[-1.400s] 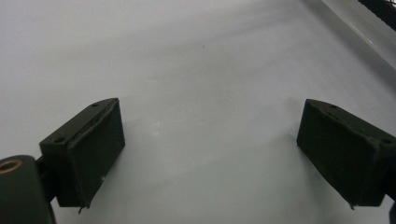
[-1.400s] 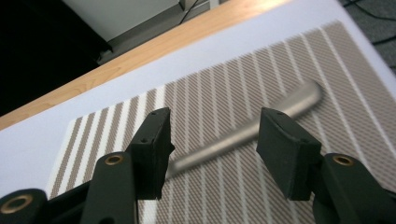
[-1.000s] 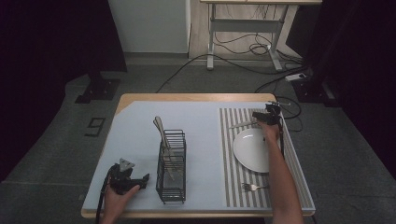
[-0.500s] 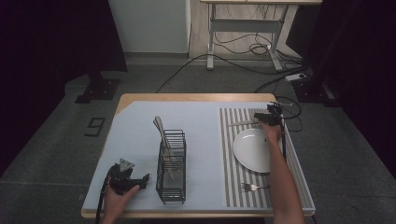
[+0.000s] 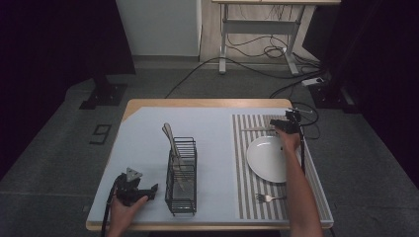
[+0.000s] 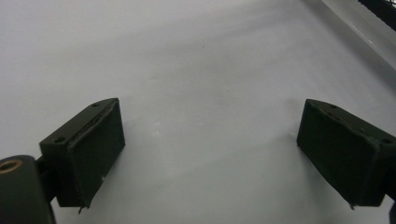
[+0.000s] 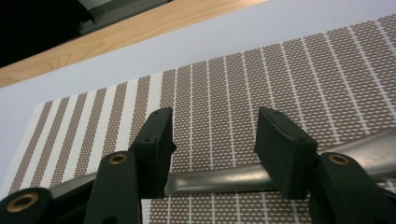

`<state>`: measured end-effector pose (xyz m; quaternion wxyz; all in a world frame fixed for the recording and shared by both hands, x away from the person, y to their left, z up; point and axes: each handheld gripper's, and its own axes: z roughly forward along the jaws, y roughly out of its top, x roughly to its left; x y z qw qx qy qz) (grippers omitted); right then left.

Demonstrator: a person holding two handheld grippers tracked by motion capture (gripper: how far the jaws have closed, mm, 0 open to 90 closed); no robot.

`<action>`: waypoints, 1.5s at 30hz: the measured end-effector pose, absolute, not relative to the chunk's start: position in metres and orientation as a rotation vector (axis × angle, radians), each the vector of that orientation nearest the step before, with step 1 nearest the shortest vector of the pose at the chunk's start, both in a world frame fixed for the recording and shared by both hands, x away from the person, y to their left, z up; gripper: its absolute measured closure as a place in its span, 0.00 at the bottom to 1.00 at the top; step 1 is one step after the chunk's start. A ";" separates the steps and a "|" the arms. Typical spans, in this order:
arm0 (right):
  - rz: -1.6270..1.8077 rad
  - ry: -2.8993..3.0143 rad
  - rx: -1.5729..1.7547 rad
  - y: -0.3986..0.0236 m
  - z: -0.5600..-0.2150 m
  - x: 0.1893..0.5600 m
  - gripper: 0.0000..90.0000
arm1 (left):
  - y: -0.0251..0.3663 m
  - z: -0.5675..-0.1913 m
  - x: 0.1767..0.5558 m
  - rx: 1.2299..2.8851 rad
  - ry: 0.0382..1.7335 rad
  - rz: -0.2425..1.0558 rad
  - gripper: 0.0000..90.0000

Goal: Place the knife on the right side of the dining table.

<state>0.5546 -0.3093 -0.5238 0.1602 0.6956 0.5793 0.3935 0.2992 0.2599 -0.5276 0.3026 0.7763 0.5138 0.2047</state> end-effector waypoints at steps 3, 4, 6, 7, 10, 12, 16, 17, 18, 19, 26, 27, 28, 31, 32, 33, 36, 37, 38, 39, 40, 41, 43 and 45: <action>1.175 1.616 1.975 -0.311 -0.521 0.550 0.52 | 0.260 -0.528 0.299 2.058 1.362 0.542 0.08; 1.175 1.616 1.975 -0.311 -0.521 0.550 0.52 | 0.260 -0.528 0.299 2.058 1.362 0.542 0.08; 1.215 1.624 1.930 -0.308 -0.516 0.544 0.52 | 0.260 -0.528 0.299 2.058 1.362 0.542 0.08; 1.224 1.631 1.921 -0.307 -0.514 0.542 0.52 | 0.260 -0.528 0.299 2.057 1.363 0.541 0.08; 1.234 1.654 1.901 -0.304 -0.510 0.536 0.51 | 0.260 -0.528 0.299 2.057 1.362 0.541 0.08; 1.251 1.670 1.868 -0.301 -0.505 0.527 0.51 | 0.260 -0.528 0.299 2.057 1.362 0.541 0.08; 1.280 1.700 1.803 -0.295 -0.491 0.505 0.51 | 0.260 -0.528 0.299 2.056 1.362 0.541 0.08; 1.282 1.707 1.792 -0.293 -0.489 0.501 0.50 | 0.260 -0.528 0.299 2.057 1.362 0.540 0.08; 1.282 1.707 1.792 -0.293 -0.489 0.501 0.50 | 0.260 -0.528 0.299 2.057 1.362 0.540 0.08; 1.279 1.718 1.787 -0.291 -0.487 0.496 0.50 | 0.260 -0.528 0.299 2.056 1.363 0.541 0.08; 1.385 1.763 1.691 -0.274 -0.471 0.454 0.49 | 0.260 -0.527 0.299 2.058 1.364 0.537 0.08; 1.396 1.773 1.674 -0.270 -0.470 0.449 0.49 | 0.260 -0.527 0.299 2.058 1.364 0.536 0.08; 1.408 1.782 1.658 -0.267 -0.468 0.444 0.48 | 0.260 -0.527 0.299 2.058 1.365 0.535 0.08; 1.441 1.816 1.609 -0.256 -0.463 0.427 0.48 | 0.260 -0.527 0.299 2.058 1.364 0.536 0.08; 1.448 1.826 1.591 -0.252 -0.461 0.421 0.47 | 0.260 -0.527 0.299 2.058 1.364 0.536 0.08; 1.463 1.840 1.562 -0.247 -0.459 0.414 0.47 | 0.260 -0.527 0.299 2.058 1.364 0.536 0.08; 1.490 1.873 1.519 -0.235 -0.454 0.398 0.46 | 0.260 -0.527 0.299 2.058 1.364 0.538 0.08; 1.493 1.886 1.498 -0.231 -0.453 0.393 0.45 | 0.260 -0.527 0.299 2.058 1.364 0.539 0.08; 1.497 1.894 1.489 -0.228 -0.452 0.389 0.45 | 0.260 -0.527 0.299 2.059 1.364 0.539 0.08; 1.506 1.901 1.472 -0.224 -0.451 0.383 0.45 | 0.260 -0.527 0.299 2.058 1.364 0.539 0.08; 1.518 1.912 1.454 -0.220 -0.451 0.379 0.45 | 0.260 -0.527 0.299 2.058 1.364 0.539 0.08; 1.518 1.912 1.454 -0.220 -0.451 0.379 0.45 | 0.260 -0.527 0.299 2.058 1.364 0.539 0.08; 1.542 1.949 1.416 -0.206 -0.452 0.366 0.44 | 0.260 -0.527 0.299 2.059 1.364 0.539 0.08; 1.550 1.962 1.403 -0.201 -0.453 0.363 0.44 | 0.260 -0.527 0.299 2.059 1.363 0.540 0.08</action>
